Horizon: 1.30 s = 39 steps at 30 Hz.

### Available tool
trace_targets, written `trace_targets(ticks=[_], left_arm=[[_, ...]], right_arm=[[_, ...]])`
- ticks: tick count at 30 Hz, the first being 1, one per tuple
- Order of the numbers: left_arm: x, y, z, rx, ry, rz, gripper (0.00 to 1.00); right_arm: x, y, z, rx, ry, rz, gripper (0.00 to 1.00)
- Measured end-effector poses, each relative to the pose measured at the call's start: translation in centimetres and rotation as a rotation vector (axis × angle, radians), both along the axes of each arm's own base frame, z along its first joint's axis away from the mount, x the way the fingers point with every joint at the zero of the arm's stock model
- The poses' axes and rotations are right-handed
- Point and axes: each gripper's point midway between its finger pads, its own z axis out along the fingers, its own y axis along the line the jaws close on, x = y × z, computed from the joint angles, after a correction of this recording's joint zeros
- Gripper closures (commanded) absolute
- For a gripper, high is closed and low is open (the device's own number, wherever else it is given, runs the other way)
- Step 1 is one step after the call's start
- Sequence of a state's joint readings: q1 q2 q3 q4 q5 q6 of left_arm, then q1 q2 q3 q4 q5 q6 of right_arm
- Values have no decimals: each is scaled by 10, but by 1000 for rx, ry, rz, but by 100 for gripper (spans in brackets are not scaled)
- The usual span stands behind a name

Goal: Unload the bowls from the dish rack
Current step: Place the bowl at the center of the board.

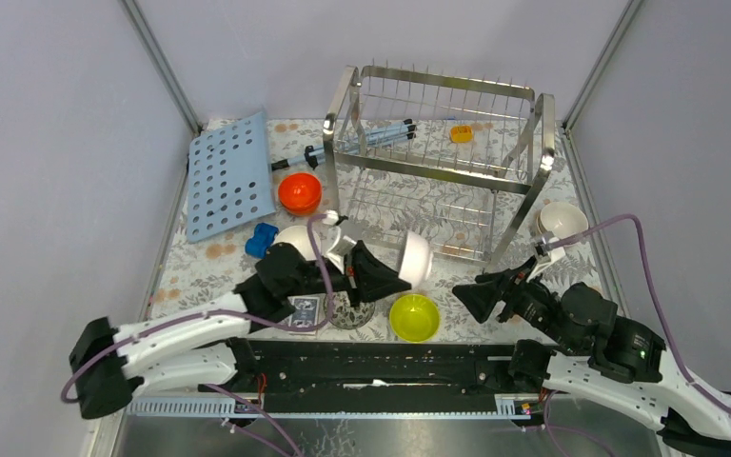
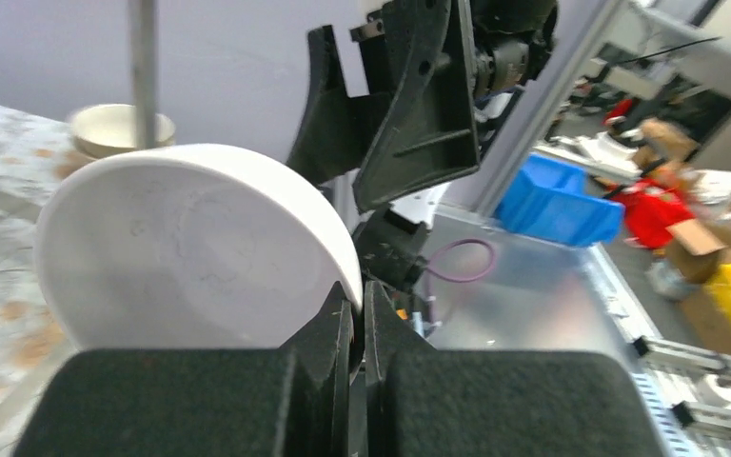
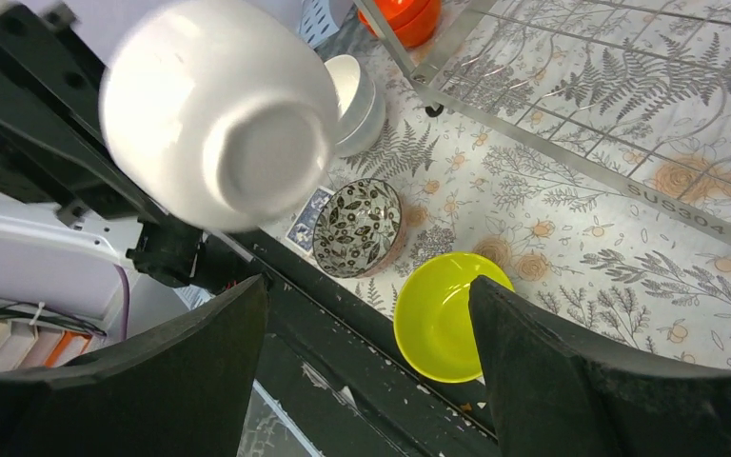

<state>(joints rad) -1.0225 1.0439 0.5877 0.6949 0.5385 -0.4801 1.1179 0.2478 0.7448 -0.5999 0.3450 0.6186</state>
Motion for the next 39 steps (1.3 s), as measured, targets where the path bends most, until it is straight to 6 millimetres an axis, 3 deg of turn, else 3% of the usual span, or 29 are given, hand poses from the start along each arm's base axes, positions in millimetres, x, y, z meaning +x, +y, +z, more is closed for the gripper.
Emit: trace_targets(ticks=[4,7,10,16,22,26,34,39], left_arm=[[9,23,19,88,-100,122,100],[18,42,20,194,-143,217,100],[26,59,4,329,-176,291,100],[22,90,-51,662,-338,346,100],[38,117,-61,897,-544,409,100],[37,123,-68,1005,-696,390,100],[5,117,-99,1150,-973,142,100],[-11,112,-114,1173,-1044,2,100]], right_arm=[[1,9,0,-27,-2,23,16],[4,17,-5,-57,10,35,17],[6,28,-15,-113,40,52,18],[15,49,-17,-221,98,56,19],[19,58,-22,-264,130,54,20],[20,62,-28,-296,162,48,22],[33,91,-17,-365,218,43,25],[34,108,-7,-387,231,70,25]])
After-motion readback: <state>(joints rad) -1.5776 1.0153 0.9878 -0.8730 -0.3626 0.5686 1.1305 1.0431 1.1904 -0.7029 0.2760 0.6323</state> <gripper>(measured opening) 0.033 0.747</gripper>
